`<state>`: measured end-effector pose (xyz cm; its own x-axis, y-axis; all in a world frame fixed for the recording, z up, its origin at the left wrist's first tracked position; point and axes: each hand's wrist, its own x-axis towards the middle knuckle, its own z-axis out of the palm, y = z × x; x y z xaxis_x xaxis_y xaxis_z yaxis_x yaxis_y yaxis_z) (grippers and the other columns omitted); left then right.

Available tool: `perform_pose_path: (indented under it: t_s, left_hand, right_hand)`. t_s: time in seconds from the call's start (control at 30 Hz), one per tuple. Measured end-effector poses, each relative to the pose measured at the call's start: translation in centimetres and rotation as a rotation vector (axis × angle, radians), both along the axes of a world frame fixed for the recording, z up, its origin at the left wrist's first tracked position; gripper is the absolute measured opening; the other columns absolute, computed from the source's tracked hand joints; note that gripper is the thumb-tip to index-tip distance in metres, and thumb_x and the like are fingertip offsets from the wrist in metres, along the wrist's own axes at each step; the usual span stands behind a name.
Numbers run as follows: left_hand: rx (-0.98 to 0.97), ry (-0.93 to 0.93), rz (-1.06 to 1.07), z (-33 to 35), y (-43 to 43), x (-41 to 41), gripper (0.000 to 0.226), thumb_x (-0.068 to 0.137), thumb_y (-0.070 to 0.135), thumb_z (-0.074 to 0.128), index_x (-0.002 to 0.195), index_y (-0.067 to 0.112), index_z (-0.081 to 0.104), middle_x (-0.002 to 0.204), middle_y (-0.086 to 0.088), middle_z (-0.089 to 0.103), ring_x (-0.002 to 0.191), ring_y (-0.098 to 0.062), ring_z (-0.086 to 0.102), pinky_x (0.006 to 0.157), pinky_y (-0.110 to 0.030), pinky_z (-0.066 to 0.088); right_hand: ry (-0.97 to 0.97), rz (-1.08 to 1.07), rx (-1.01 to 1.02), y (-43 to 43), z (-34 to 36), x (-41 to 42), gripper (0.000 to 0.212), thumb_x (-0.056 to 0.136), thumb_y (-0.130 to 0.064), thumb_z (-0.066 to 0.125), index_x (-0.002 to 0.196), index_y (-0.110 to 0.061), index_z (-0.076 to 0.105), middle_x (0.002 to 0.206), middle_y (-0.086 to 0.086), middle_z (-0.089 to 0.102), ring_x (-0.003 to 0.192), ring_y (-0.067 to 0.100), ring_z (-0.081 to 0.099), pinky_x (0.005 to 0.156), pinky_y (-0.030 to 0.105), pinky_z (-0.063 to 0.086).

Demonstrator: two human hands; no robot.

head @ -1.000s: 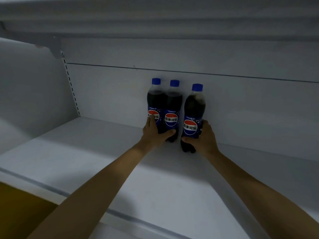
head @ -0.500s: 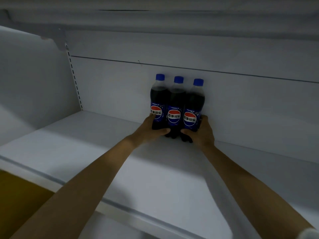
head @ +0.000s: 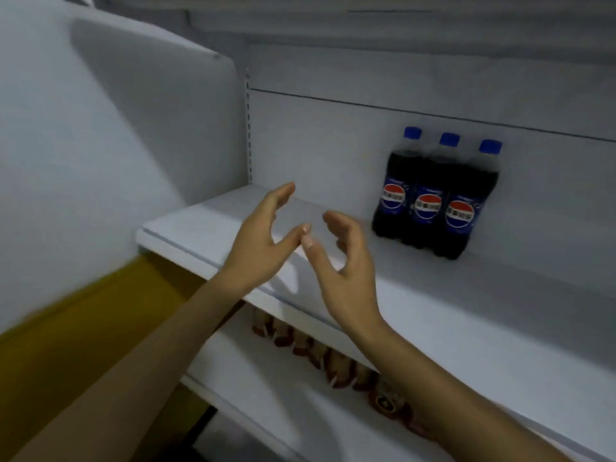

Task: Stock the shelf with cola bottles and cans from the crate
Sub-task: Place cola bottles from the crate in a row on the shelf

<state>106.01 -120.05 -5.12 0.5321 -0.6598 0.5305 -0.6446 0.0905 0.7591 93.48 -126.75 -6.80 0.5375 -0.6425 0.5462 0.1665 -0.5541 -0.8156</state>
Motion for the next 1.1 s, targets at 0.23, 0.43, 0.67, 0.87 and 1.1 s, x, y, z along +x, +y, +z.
perform_pose_path:
  t_s: [0.23,0.43,0.67,0.87,1.1]
  left_hand:
    - [0.191,0.262,0.248,-11.6,20.7,3.4,0.058,0.086,0.044,0.057,0.138,0.033,0.038,0.138,0.017,0.047,0.127,0.001,0.044,0.104,-0.024,0.037]
    - [0.400,0.683,0.332,-26.4,33.7,2.1,0.048,0.090,0.038,0.056,0.135,0.029,0.043,0.127,0.019,0.054,0.120,0.002,0.050,0.100,-0.028,0.043]
    - [0.582,1.017,0.403,-46.0,37.3,-0.5,0.031,0.099,0.020,0.046,0.130,0.022,0.046,0.118,0.011,0.059,0.103,0.008,0.053,0.079,-0.002,0.041]
    - [0.628,1.216,0.433,-63.1,33.0,-3.5,0.026,0.095,-0.001,0.047,0.109,0.020,0.052,0.100,0.009,0.062,0.099,-0.012,0.059,0.091,-0.016,0.045]
    - [0.696,1.168,0.384,-81.4,26.9,-3.2,0.031,0.096,0.007,0.050,0.127,0.005,0.051,0.100,-0.001,0.059,0.092,-0.012,0.056,0.082,-0.018,0.045]
  right_hand:
    - [0.376,0.344,0.049,15.4,-13.1,5.0,0.042,0.090,-0.048,0.058,0.127,-0.028,0.052,0.128,-0.014,0.055,0.120,-0.001,0.048,0.099,0.016,0.040]
    - [0.871,0.388,0.202,19.6,-28.9,5.0,0.029,0.090,-0.036,0.064,0.113,-0.019,0.060,0.111,-0.007,0.063,0.105,0.008,0.056,0.084,0.009,0.040]
    - [1.425,0.369,0.461,18.8,-49.0,2.2,0.016,0.088,-0.023,0.069,0.096,-0.014,0.059,0.081,-0.006,0.058,0.086,0.014,0.056,0.066,0.012,0.043]
    - [1.702,0.476,0.360,17.2,-67.4,0.4,0.026,0.087,-0.031,0.069,0.106,-0.016,0.059,0.099,-0.001,0.063,0.099,0.020,0.061,0.083,0.026,0.045]
    - [1.638,0.423,0.114,15.8,-84.7,4.3,0.061,0.081,-0.030,0.073,0.133,-0.016,0.045,0.126,0.012,0.059,0.113,0.032,0.059,0.089,0.040,0.049]
